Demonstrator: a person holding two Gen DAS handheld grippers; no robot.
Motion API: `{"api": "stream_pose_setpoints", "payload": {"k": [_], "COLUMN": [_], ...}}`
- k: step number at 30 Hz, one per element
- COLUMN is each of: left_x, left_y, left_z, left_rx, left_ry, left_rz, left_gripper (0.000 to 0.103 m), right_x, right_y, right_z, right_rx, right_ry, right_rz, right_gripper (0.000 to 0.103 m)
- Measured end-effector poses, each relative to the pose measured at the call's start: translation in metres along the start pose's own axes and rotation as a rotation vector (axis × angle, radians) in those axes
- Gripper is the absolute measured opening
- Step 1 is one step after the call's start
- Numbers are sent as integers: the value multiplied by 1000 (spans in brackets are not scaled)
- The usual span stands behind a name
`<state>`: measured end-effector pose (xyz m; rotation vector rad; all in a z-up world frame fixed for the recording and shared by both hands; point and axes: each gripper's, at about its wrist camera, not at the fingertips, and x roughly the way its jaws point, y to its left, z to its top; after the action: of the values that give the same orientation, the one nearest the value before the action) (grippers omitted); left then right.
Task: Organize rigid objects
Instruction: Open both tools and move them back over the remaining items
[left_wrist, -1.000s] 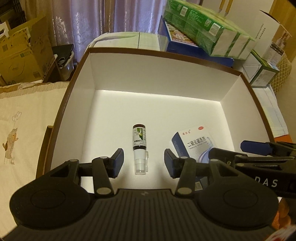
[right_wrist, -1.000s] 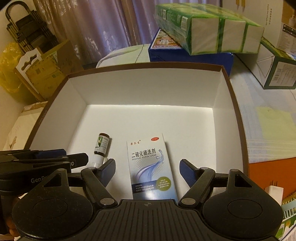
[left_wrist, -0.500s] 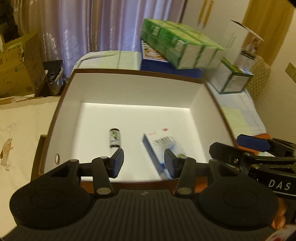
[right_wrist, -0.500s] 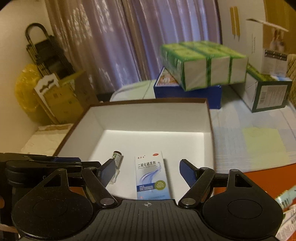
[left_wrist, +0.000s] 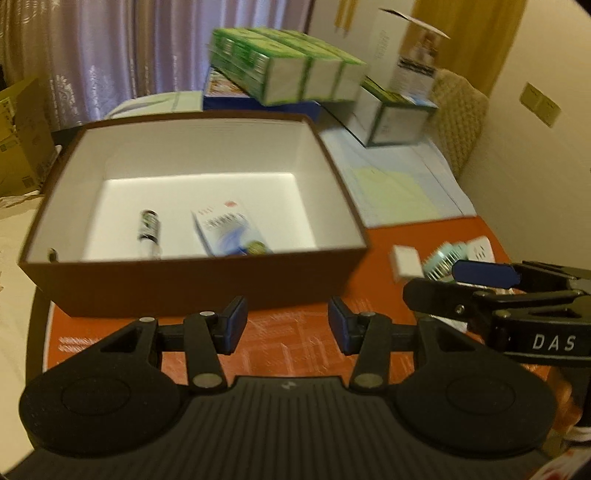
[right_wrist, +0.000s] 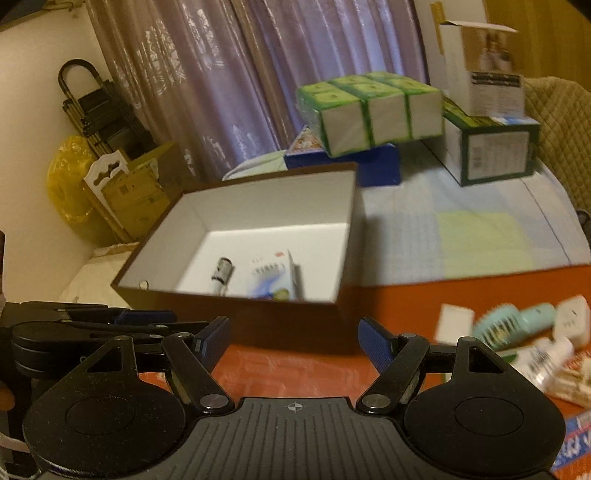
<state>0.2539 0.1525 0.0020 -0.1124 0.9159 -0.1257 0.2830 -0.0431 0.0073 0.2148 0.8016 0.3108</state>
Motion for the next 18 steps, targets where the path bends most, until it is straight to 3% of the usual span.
{"api": "stream_pose_setpoints", "payload": {"k": [11,18], "left_x": [19,41], "left_y": [-67,-111], "left_z": [-22,-26], "left_rx": [78,166], "left_ry": [65,98], "left_rz": [-70,-129], "left_gripper": [43,43], "right_x": [-45,-70], "right_y": [-57,-97], "right_z": [-39,-59], "right_rx": [70,173], "right_ry": [53,75], "right_rz": [-70,-179], "right_gripper": [73,73]}}
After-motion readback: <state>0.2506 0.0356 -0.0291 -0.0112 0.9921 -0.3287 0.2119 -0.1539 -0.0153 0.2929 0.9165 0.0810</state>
